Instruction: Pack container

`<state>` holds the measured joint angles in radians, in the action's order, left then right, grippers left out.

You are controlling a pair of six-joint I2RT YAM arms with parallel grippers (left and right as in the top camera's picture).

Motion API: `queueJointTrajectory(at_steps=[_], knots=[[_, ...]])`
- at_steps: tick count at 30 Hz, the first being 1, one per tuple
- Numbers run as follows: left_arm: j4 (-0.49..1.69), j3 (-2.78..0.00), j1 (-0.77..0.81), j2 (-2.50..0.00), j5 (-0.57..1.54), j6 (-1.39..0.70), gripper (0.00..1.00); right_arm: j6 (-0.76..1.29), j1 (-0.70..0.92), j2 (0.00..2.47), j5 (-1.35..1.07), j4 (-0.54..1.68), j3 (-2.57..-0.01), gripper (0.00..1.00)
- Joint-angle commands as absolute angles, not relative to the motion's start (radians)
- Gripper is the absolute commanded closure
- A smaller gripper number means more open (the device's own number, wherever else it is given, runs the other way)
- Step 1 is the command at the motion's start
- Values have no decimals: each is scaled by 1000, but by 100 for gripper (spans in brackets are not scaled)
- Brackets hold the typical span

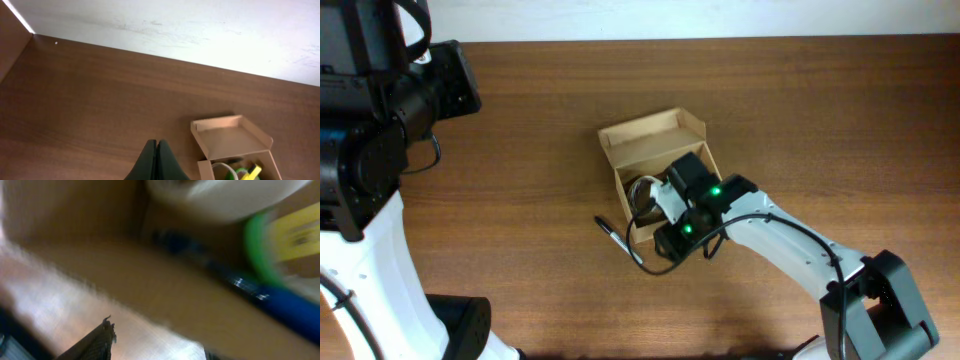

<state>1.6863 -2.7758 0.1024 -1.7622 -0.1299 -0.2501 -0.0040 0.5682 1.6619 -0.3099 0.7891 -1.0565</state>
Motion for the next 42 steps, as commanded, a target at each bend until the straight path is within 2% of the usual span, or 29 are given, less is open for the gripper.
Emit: queueJointTrajectory(at_steps=[1, 11, 16, 19, 22, 25, 29, 36, 42], knots=[[1687, -2774, 102, -1748, -118, -233, 98, 31, 533, 1675, -212, 755, -1121, 43], [1687, -2769, 102, -1748, -118, -233, 98, 167, 497, 1675, -206, 631, -1141, 43], [1687, -2736, 102, -1748, -111, -233, 98, 173, 496, 1675, -199, 657, -1141, 42], [1687, -2690, 102, -1748, -107, -230, 98, 158, 490, 1674, -167, 708, -1149, 33], [1687, -2619, 102, -1748, -103, -230, 98, 149, 469, 1674, -164, 775, -1193, 28], [1687, -2519, 103, -1748, -100, -230, 98, 125, 455, 1674, -160, 858, -1284, 23], [1681, -2362, 105, -1748, -93, -230, 98, 112, 451, 1673, -89, 1008, -1470, 20], [1638, -2101, 134, -1748, -19, -229, 98, 113, 447, 1673, 43, 1271, -1867, 11], [1526, -1875, 192, -1748, 24, -229, 98, 113, 400, 1673, 43, 1442, -2165, 9]])
